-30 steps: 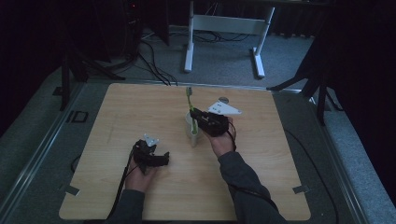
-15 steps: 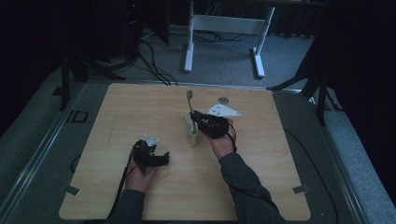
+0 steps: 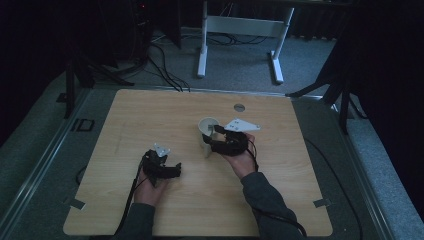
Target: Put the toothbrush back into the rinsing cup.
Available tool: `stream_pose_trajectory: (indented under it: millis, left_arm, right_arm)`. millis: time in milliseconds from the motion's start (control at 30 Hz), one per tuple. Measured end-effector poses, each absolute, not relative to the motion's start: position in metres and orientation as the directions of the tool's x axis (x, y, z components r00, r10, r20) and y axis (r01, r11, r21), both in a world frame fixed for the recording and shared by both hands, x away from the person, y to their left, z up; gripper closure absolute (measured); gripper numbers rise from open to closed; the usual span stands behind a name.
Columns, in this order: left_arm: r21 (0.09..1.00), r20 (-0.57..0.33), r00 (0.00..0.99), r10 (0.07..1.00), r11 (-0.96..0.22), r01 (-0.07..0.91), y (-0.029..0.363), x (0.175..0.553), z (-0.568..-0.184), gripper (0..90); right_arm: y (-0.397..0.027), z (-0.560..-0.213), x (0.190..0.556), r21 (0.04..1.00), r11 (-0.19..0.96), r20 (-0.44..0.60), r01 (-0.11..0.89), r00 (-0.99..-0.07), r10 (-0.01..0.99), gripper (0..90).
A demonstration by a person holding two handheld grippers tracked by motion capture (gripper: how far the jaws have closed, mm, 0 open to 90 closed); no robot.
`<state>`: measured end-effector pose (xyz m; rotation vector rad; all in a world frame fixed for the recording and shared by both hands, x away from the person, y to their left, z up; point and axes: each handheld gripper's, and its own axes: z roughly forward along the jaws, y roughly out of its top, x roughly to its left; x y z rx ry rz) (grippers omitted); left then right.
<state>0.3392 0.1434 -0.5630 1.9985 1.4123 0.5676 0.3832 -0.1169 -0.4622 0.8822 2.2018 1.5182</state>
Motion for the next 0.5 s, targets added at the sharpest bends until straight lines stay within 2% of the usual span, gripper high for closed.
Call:
stream_pose_trajectory:
  millis: [500]
  left_arm:
    - [0.698, -0.006, 0.337, 0.942, -0.237, 0.676, 0.1435, 0.3392, -0.5630, 9.2]
  right_arm:
    - [-0.1264, -0.4700, 0.3794, 0.903, 0.262, 0.094, 0.340, -0.752, 0.653, 35.3]
